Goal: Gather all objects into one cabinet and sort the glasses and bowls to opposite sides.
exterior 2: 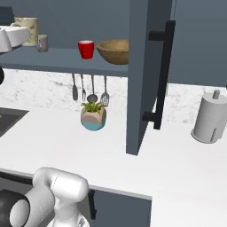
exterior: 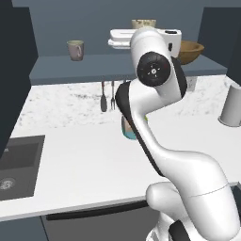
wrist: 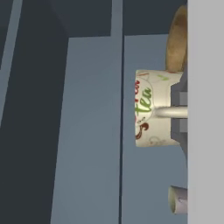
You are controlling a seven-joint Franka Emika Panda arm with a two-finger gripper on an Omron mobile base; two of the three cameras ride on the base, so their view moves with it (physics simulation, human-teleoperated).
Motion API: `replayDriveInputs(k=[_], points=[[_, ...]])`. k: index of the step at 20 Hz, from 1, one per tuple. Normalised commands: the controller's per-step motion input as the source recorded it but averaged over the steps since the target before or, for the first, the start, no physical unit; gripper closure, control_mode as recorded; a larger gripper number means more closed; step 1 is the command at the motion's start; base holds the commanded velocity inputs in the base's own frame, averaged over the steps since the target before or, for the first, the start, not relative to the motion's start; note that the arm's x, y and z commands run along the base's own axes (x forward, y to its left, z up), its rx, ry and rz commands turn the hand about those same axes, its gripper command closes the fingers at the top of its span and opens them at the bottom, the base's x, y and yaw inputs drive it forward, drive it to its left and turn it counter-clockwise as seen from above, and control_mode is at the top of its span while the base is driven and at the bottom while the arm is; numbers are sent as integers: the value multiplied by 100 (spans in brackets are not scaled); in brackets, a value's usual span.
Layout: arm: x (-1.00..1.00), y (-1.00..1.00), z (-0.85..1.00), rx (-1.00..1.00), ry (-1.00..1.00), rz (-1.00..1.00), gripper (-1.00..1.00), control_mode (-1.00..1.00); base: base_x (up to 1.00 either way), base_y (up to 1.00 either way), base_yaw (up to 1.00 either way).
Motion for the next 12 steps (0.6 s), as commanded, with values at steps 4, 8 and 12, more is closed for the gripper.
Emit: replayDriveInputs(k=[4, 8, 12], points=[[33, 1, 0, -1, 3, -1, 100, -100, 0, 0, 0], [6, 18, -25, -11, 7, 2, 100, -100, 0, 0, 0], [-2, 16, -59, -18, 16, 0, 100, -100, 0, 0, 0]])
